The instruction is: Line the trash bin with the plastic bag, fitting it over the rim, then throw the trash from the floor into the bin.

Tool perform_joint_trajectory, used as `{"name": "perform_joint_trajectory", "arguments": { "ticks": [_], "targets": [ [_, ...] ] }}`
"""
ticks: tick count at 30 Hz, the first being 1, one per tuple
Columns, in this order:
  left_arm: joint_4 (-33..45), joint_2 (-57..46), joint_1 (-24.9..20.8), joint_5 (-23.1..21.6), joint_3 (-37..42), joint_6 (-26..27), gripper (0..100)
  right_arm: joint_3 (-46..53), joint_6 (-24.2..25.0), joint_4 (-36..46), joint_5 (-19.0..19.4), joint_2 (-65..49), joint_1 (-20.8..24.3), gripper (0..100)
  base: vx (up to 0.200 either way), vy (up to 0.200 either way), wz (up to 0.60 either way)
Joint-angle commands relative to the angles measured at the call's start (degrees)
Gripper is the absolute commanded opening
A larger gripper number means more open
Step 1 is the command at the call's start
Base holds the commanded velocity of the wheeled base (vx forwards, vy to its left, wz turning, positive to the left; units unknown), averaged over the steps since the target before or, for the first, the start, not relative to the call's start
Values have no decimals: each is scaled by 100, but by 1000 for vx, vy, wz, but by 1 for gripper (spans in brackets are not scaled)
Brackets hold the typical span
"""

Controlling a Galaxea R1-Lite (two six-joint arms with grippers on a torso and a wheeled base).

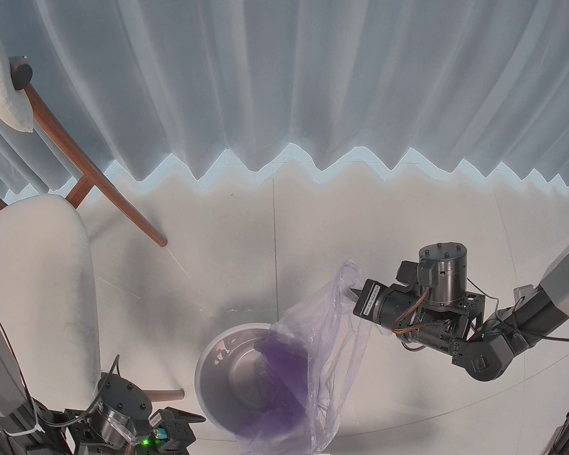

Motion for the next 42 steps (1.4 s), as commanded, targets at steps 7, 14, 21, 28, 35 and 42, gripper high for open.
{"name": "perform_joint_trajectory", "arguments": {
  "ticks": [7, 14, 21, 28, 35, 42],
  "targets": [
    [-806, 735, -369, 71, 101, -16, 100, -53, 14, -22, -5, 83, 4, 0, 0, 0, 0],
    [-1113, 1007, -484, 71, 101, -16, 100, -45, 14, -31, -5, 74, 4, 0, 0, 0, 0],
    [-1175, 1271, -484, 98, 101, -16, 100, -36, 14, -48, -5, 109, 4, 0, 0, 0, 0],
    [-2133, 2035, -501, 265, 92, -16, 100, -36, 14, -48, -5, 118, 4, 0, 0, 0, 0],
    [-2432, 2167, -431, 467, 101, -86, 100, -36, 14, -57, -5, 109, 4, 0, 0, 0, 0],
    [-2423, 2035, -79, 616, 101, -130, 100, -36, 14, -57, -5, 118, 4, 0, 0, 0, 0]
  ]
}}
